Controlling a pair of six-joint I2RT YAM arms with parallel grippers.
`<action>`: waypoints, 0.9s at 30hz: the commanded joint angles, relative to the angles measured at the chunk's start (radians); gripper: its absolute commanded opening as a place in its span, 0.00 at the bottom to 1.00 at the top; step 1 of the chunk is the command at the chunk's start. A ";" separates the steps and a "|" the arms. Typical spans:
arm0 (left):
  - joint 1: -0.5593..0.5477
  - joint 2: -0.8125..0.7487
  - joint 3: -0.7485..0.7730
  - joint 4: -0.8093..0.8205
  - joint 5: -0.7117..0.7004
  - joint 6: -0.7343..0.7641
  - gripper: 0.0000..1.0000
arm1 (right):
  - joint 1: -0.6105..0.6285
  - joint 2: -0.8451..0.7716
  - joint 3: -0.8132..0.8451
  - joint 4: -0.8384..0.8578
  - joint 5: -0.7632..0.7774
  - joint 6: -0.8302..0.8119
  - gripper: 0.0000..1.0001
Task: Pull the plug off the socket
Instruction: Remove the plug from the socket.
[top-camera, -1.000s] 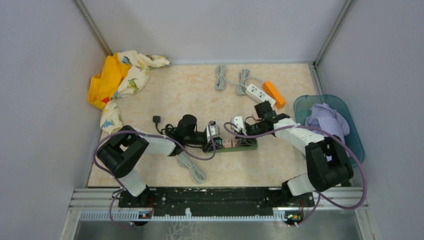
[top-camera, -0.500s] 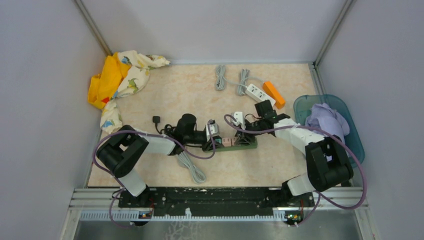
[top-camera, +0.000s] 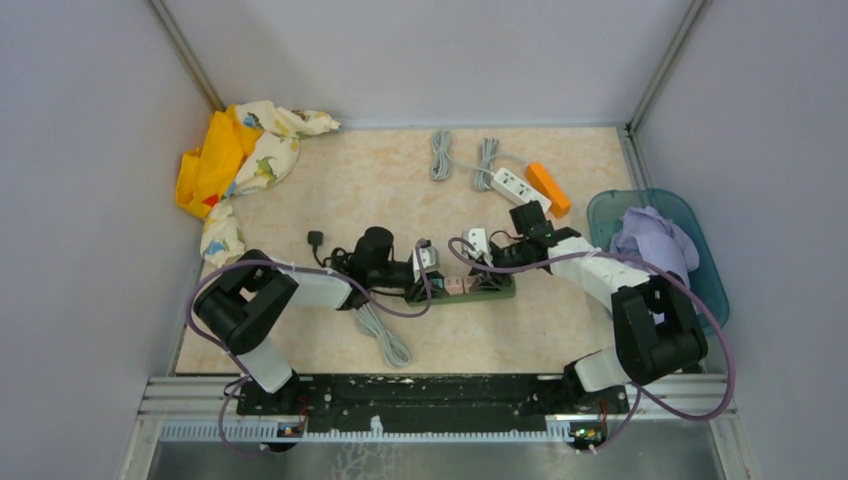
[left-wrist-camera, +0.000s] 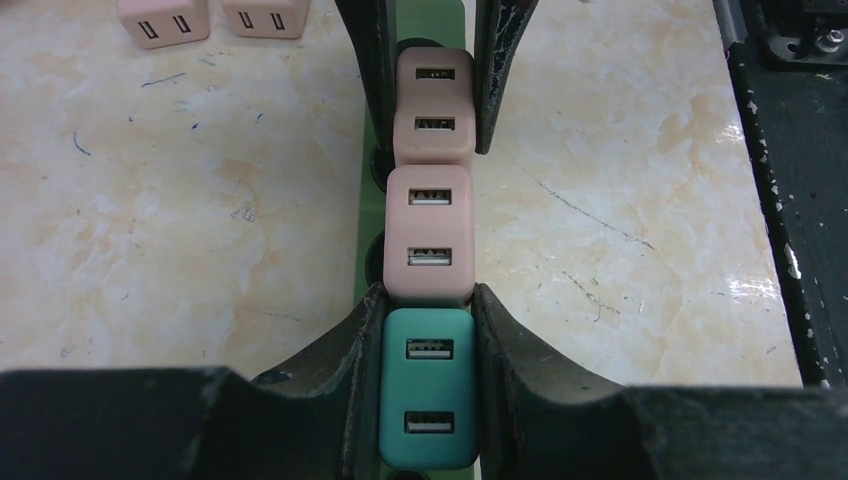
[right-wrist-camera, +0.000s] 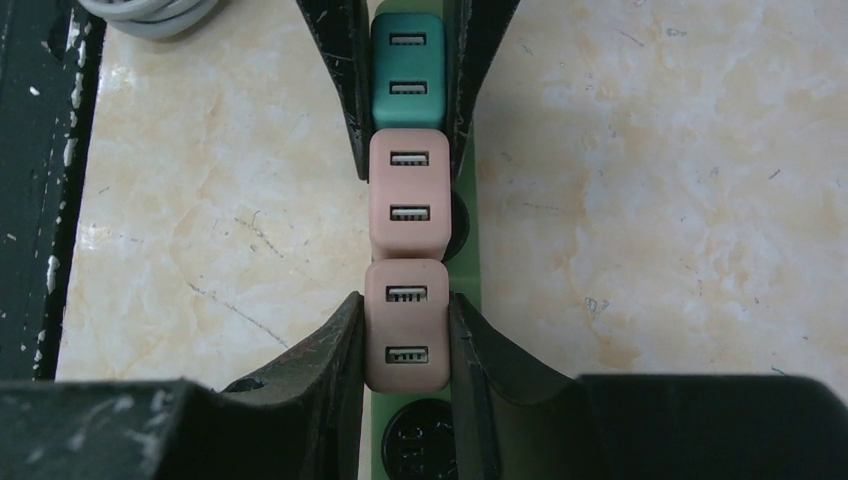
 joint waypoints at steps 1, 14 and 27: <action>0.001 0.023 0.004 -0.032 -0.008 0.000 0.01 | 0.039 -0.059 0.040 0.146 -0.106 0.121 0.00; 0.002 0.028 0.010 -0.036 -0.005 -0.001 0.01 | -0.022 -0.026 0.076 -0.098 -0.230 -0.124 0.00; 0.004 0.026 0.006 -0.032 -0.005 -0.002 0.01 | -0.027 -0.059 0.069 0.094 -0.091 0.116 0.00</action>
